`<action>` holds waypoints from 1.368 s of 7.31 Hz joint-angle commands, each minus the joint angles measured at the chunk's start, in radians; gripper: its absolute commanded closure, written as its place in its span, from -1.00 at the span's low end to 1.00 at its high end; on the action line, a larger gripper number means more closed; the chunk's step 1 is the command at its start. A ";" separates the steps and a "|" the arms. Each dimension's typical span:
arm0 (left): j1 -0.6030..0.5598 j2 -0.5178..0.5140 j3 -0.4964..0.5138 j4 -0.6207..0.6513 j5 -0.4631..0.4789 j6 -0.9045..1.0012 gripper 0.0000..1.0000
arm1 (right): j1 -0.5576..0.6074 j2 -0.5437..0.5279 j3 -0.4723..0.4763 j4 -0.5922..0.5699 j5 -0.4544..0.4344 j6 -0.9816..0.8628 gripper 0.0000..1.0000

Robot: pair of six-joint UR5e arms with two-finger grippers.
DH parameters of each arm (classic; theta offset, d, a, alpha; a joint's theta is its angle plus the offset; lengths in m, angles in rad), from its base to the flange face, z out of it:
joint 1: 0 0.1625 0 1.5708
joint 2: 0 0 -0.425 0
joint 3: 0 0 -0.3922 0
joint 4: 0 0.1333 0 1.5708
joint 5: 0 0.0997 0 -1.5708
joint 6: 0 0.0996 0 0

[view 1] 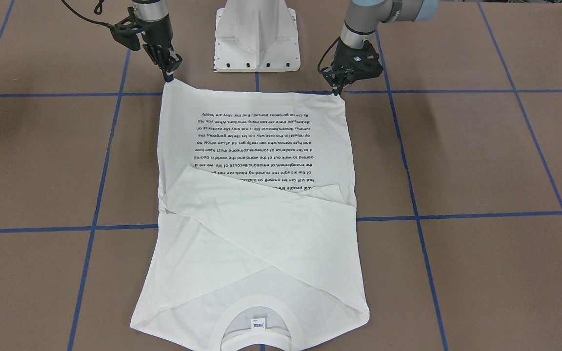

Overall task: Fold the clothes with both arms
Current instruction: 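Lift the hem with both grippers and fold it toward the collar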

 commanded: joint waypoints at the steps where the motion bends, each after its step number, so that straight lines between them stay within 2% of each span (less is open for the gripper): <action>1: 0.001 0.019 -0.100 -0.001 0.002 -0.037 1.00 | -0.025 -0.006 0.037 -0.001 -0.001 0.000 1.00; 2: 0.018 0.017 -0.111 -0.001 0.002 -0.069 1.00 | -0.052 -0.007 0.061 -0.003 -0.001 0.002 1.00; 4: 0.087 0.019 -0.117 -0.001 0.011 -0.155 1.00 | -0.097 -0.007 0.132 -0.103 -0.001 0.002 1.00; 6: 0.133 0.020 -0.131 0.007 0.040 -0.162 1.00 | -0.109 -0.009 0.140 -0.124 -0.001 0.000 1.00; 8: 0.132 0.013 -0.154 0.034 0.047 -0.180 1.00 | -0.106 -0.022 0.160 -0.124 -0.001 0.000 1.00; 9: 0.103 0.008 -0.151 0.033 0.048 -0.138 1.00 | -0.060 -0.015 0.170 -0.124 -0.001 -0.012 1.00; 10: 0.045 -0.051 -0.149 0.034 0.041 -0.003 1.00 | -0.001 -0.012 0.167 -0.124 0.002 -0.023 1.00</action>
